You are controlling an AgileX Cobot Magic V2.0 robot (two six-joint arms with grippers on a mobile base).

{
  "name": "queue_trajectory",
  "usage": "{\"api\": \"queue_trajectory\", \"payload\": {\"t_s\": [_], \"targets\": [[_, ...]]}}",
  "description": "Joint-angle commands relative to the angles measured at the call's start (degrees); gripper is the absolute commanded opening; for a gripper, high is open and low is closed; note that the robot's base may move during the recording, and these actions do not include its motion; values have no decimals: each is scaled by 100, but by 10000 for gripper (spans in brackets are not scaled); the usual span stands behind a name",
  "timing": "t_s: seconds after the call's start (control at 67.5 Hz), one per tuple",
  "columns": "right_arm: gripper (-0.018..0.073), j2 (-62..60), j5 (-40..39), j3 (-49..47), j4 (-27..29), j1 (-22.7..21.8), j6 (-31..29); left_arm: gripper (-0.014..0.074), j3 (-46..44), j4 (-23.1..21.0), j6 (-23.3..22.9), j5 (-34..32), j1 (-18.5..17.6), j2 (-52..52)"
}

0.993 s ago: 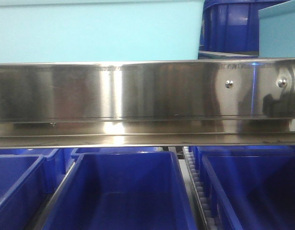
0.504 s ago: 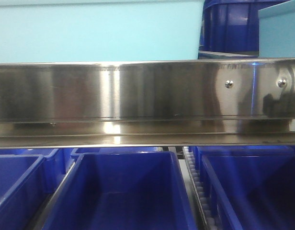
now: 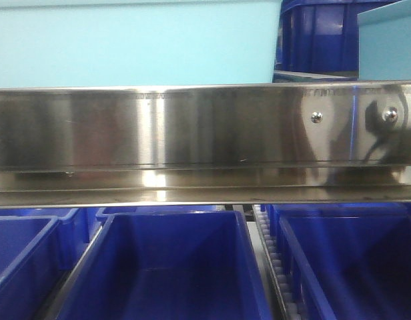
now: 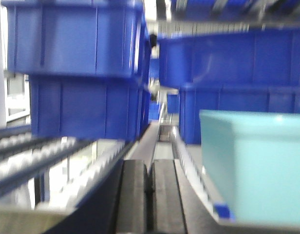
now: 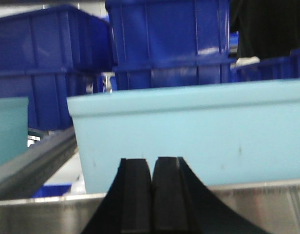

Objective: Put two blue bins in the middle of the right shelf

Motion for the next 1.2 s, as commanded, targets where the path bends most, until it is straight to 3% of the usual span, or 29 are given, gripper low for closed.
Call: {"api": "queue_trajectory", "payload": {"t_s": [0.0,0.178,0.252,0.311,0.4,0.622,0.815,0.978,1.111,1.186], "targets": [[-162,-20,-251,-93,-29,-26,-19,-111,-19,-100,0,-367,-10,-29],[-162,-20,1063,-1426,-29,-26,-19,-90,-1087,-100,0,653,-10,-29],[-162,62,1610,-2028,-29,-26,-19,-17,-1621,-100,0,1176,-65,160],[-140,329,1966,-2484,-29,-26,-19,94,-2081,-100,0,1609,-197,435],[6,730,2129,-2968,-29,-26,-19,226,-2598,-100,0,2029,-450,849],[572,1655,2129,-3482,-29,-26,-19,491,-3504,-120,0,2673,-901,1923],[570,2507,2557,-3965,14,230,-19,562,-4452,-142,0,3249,-1193,2954],[570,3476,2956,-4853,39,1138,-19,559,-5603,-356,0,4236,-1627,3913],[570,4564,3405,-5919,39,2045,-19,559,-6620,-650,0,5452,-1640,4756],[570,5232,3801,-6621,-22,2539,-19,559,-7104,-771,0,5766,-1640,5198]]}}
